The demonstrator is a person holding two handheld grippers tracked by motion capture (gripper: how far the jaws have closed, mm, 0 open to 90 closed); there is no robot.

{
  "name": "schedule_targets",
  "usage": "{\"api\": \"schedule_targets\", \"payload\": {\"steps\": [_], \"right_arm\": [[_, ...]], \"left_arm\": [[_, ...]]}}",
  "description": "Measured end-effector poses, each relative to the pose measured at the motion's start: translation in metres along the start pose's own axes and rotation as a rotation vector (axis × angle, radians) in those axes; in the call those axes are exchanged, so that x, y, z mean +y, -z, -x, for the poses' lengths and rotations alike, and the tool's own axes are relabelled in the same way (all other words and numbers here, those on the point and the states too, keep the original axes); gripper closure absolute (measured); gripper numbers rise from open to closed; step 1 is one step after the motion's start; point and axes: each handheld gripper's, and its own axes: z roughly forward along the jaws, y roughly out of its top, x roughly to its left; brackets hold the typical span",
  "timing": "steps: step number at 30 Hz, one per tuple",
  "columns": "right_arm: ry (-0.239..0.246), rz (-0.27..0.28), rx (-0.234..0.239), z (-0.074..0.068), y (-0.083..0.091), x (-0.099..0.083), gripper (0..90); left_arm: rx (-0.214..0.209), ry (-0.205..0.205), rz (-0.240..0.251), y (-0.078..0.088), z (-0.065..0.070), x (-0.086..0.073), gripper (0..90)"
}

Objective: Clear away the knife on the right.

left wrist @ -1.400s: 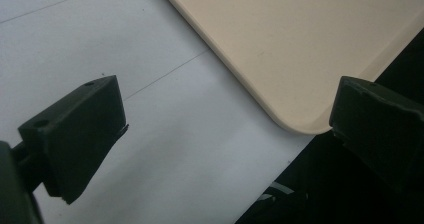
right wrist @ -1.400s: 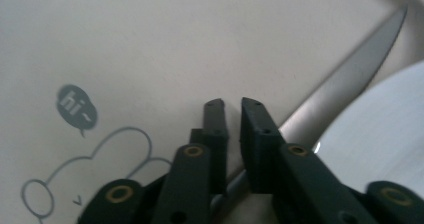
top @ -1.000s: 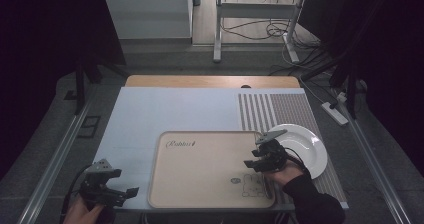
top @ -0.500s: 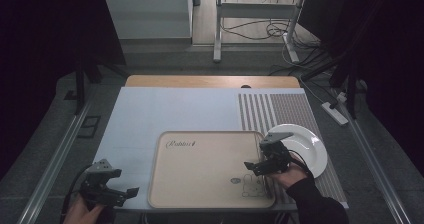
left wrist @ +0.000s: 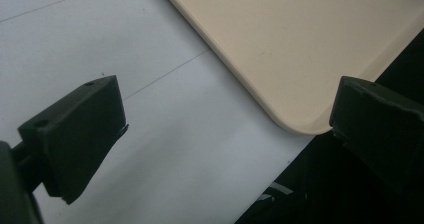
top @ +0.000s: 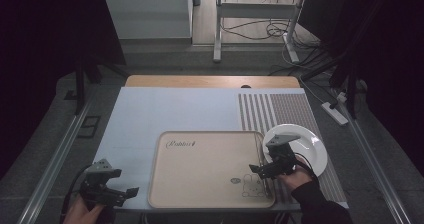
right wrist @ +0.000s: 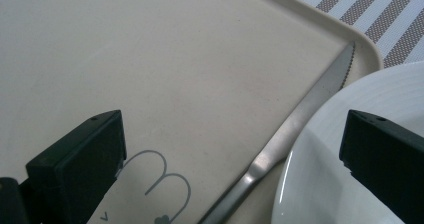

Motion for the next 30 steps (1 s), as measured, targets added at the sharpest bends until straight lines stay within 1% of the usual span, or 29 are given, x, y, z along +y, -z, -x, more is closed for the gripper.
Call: {"api": "schedule_targets", "payload": {"steps": [6, 11, 14, 23, 30], "right_arm": [[-0.007, -0.001, -0.008, 0.001, 0.004, -0.005, 0.0], [-0.004, -0.003, -0.018, 0.002, 0.006, -0.008, 0.0], [-0.012, -0.006, -0.025, 0.002, 0.008, -0.011, 0.0], [-0.022, 0.013, -0.059, 0.007, 0.02, -0.022, 0.0], [-0.036, 0.023, -0.075, 0.007, 0.027, -0.03, 0.0]], "left_arm": [[0.0, 0.001, 0.0, 0.0, 0.0, 0.0, 1.5], [-0.001, 0.0, 0.0, 0.0, 0.0, 0.0, 1.5], [-0.001, 0.001, 0.001, 0.0, 0.0, 0.0, 1.5], [-0.001, 0.002, 0.001, 0.0, 0.0, 0.0, 1.5], [-0.001, 0.002, 0.001, 0.0, 0.0, 0.0, 1.5]]}}
